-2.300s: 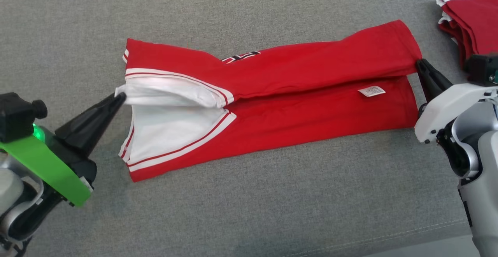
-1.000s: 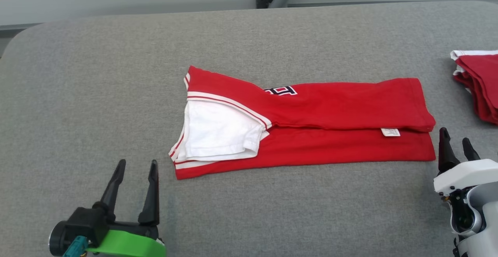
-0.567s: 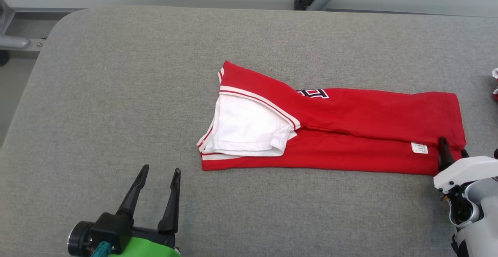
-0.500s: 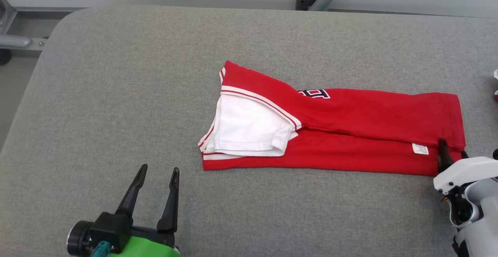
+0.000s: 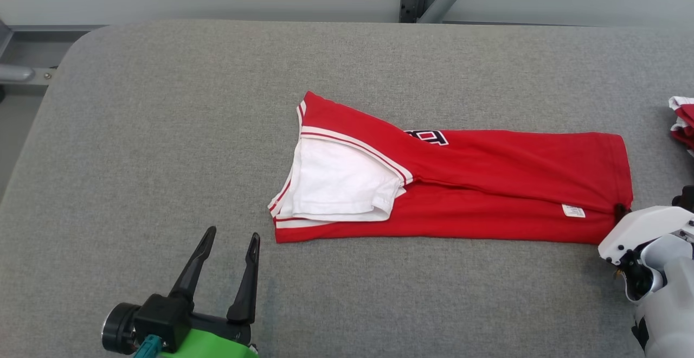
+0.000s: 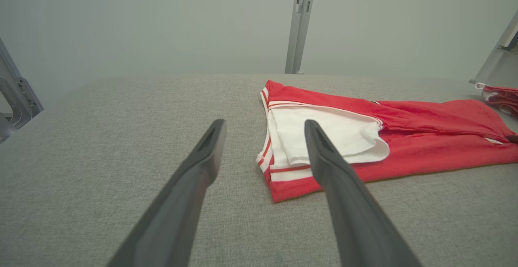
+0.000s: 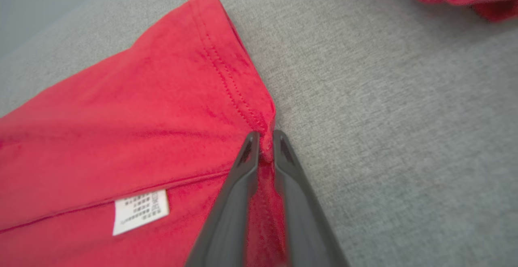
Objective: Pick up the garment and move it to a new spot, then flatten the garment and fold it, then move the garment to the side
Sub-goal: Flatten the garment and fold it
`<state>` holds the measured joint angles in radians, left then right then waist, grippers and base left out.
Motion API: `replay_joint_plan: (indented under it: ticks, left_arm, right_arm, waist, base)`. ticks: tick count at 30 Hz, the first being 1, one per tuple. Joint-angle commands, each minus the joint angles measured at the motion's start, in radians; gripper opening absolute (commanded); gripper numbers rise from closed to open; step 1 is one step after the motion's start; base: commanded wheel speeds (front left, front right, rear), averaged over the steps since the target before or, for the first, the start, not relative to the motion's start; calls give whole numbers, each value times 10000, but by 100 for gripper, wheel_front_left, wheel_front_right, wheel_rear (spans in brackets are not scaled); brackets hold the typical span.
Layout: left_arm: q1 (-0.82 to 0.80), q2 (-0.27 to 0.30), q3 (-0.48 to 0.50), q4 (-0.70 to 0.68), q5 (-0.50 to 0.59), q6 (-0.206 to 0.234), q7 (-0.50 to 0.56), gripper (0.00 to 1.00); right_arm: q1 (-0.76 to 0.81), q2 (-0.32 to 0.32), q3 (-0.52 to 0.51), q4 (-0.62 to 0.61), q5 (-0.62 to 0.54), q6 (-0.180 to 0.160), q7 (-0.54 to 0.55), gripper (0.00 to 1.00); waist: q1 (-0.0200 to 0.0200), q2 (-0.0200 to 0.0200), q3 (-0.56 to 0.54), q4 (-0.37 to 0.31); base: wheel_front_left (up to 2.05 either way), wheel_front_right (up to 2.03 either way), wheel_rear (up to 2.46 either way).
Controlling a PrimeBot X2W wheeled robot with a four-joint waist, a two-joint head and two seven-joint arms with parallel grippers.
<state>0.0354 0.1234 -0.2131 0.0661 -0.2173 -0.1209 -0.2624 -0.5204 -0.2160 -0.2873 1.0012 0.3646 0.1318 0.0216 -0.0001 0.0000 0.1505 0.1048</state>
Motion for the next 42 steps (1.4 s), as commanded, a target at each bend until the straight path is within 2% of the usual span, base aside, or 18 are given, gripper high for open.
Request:
replay_joint_plan:
  ticks: [1,4,10,15,21,30,37,42]
  left_arm:
    - [-101,-24,4,13,64,-21,-23,100]
    - [-127,-57,-20,41,96,-54,-24,100]
    - [-106,-85,37,102,83,-86,-23,100]
    - [-20,-72,95,112,93,-101,-24,100]
    - [66,-60,149,174,55,-112,-24,100]
    - [123,-130,65,365,-33,-117,-24,100]
    - [58,-195,-46,560,-132,-116,-24,100]
    - [-26,-187,-80,630,-183,-113,-23,100]
  right_arm:
    - [75,65,-12,201,-53,-23,126,0]
    - [-23,124,15,391,-97,-23,323,0]
    - [-186,-135,134,199,-218,-23,-74,0]
    - [-355,-685,339,-117,-427,-23,-112,0]
    - [-562,-1452,672,-719,-769,-21,336,0]
    - [-510,-829,1742,-2914,179,-17,1420,0]
    - [-79,-344,2873,-5146,799,-14,2292,0]
    - [4,29,3347,-6011,847,-14,2558,0]
  waist:
    - [1,0,-13,-5]
    - [1,0,-43,12]
    - [1,0,-128,6]
    - [1,0,-221,-115]
    - [1,0,-386,-319]
    - [1,0,-600,-368]
    - [1,0,-682,-74]
    - [1,0,-648,160]
  base:
    - [0,0,0]
    - [0,0,0]
    - [0,0,0]
    - [0,0,0]
    - [0,0,0]
    - [0,0,0]
    - [0,0,0]
    - [0,0,0]
